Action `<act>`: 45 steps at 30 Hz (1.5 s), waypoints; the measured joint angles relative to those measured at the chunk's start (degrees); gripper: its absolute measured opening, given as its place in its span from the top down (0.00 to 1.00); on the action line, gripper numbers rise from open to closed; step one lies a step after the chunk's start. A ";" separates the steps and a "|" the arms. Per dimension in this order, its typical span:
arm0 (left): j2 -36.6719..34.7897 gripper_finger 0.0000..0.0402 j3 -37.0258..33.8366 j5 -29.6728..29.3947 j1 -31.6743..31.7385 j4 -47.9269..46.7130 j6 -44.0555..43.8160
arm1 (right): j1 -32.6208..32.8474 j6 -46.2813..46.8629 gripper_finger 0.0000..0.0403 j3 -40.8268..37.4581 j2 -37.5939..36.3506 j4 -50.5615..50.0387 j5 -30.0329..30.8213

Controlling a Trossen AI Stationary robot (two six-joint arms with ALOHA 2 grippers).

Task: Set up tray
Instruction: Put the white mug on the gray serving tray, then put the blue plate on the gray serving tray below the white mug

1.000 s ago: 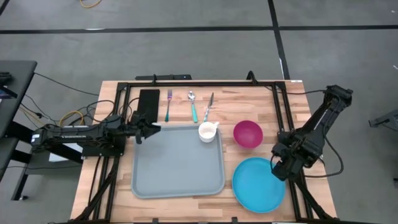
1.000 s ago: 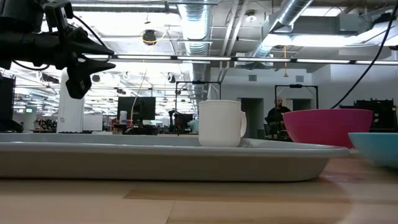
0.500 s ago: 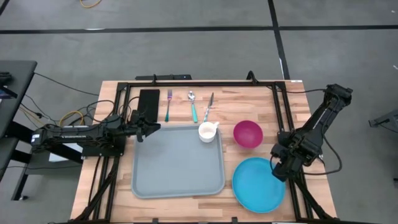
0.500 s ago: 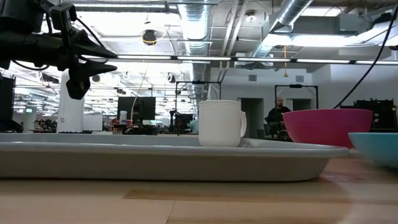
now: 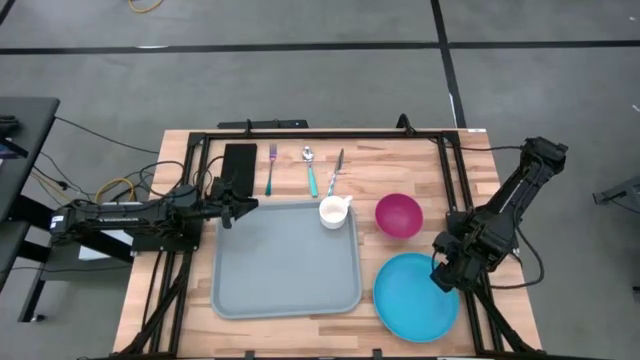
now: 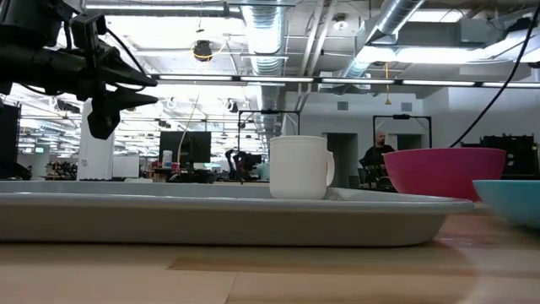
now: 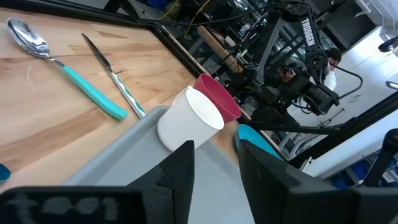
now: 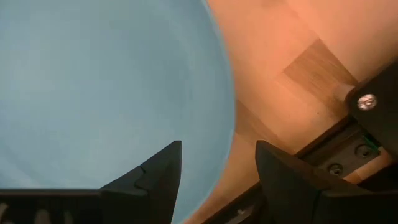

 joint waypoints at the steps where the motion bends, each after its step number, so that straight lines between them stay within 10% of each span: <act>1: -0.02 0.72 0.00 0.00 0.00 0.02 0.02 | 0.00 0.00 0.52 0.00 0.59 0.00 0.00; 30: -0.01 0.72 0.00 0.07 0.02 -0.25 0.15 | 0.00 0.50 0.62 0.00 8.07 5.18 -0.02; 45: -0.02 0.72 0.00 0.20 0.00 -1.38 0.15 | 0.00 1.97 0.83 0.02 8.07 7.73 -0.35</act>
